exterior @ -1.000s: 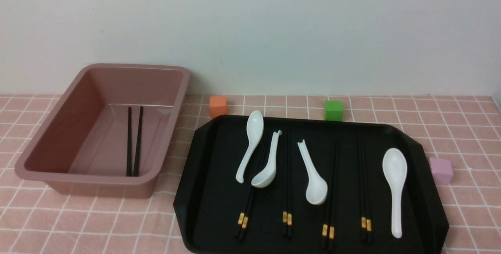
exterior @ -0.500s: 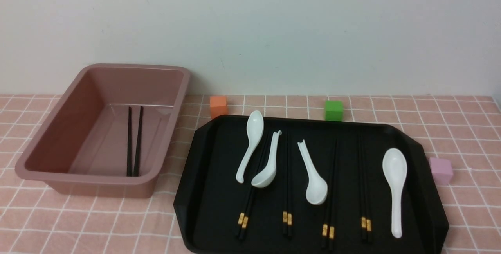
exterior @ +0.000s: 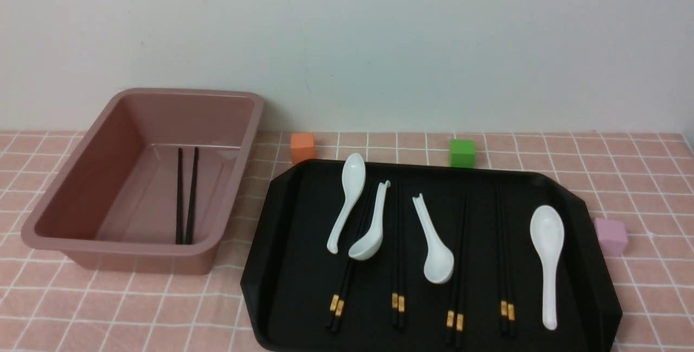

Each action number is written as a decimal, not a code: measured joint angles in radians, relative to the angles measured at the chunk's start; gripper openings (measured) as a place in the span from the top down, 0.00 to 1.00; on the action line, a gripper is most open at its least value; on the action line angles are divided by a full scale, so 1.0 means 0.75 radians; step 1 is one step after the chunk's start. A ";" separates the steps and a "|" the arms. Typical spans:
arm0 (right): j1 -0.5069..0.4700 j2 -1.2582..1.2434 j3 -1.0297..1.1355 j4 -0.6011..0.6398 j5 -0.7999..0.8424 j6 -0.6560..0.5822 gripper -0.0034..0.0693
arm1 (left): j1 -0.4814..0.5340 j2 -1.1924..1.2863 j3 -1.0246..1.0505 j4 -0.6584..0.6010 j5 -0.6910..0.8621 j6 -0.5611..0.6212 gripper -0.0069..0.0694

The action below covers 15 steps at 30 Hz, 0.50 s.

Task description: On pink tablecloth take chopsticks from black tray and put them in box.

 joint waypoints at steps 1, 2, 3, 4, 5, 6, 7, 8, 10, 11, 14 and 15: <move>0.000 0.000 0.000 0.000 0.000 0.000 0.62 | 0.000 0.000 0.000 0.000 0.000 0.000 0.89; 0.000 0.000 0.000 0.000 0.000 0.000 0.62 | 0.000 0.000 0.000 0.000 0.000 0.000 0.89; 0.000 0.000 0.000 0.000 0.000 0.000 0.62 | 0.000 0.000 0.000 0.000 0.000 0.000 0.88; 0.000 0.000 0.000 0.000 0.000 0.000 0.62 | 0.000 0.000 0.000 0.000 0.000 0.000 0.88; 0.000 0.000 0.000 0.000 0.000 0.000 0.62 | 0.000 0.000 0.000 0.000 0.000 0.000 0.88; 0.000 0.000 0.000 0.000 0.000 0.000 0.62 | 0.000 0.000 0.000 0.000 0.000 0.000 0.88; 0.000 0.000 0.000 0.000 0.000 0.000 0.62 | 0.000 0.000 0.000 0.000 0.000 0.000 0.88; 0.000 0.000 0.000 0.000 0.000 0.000 0.62 | 0.000 0.000 0.000 0.000 0.000 0.000 0.88; 0.000 0.000 0.000 0.000 0.000 0.000 0.62 | 0.000 0.000 0.000 0.000 0.000 0.000 0.88; 0.000 0.000 0.000 0.000 0.000 0.000 0.62 | 0.000 0.000 0.000 0.000 0.000 0.000 0.88; 0.000 0.000 0.000 0.000 0.000 0.000 0.62 | 0.000 0.000 0.000 0.000 0.000 0.000 0.88; 0.000 0.000 0.000 0.000 0.000 0.000 0.62 | 0.000 0.000 0.000 0.000 0.000 0.000 0.88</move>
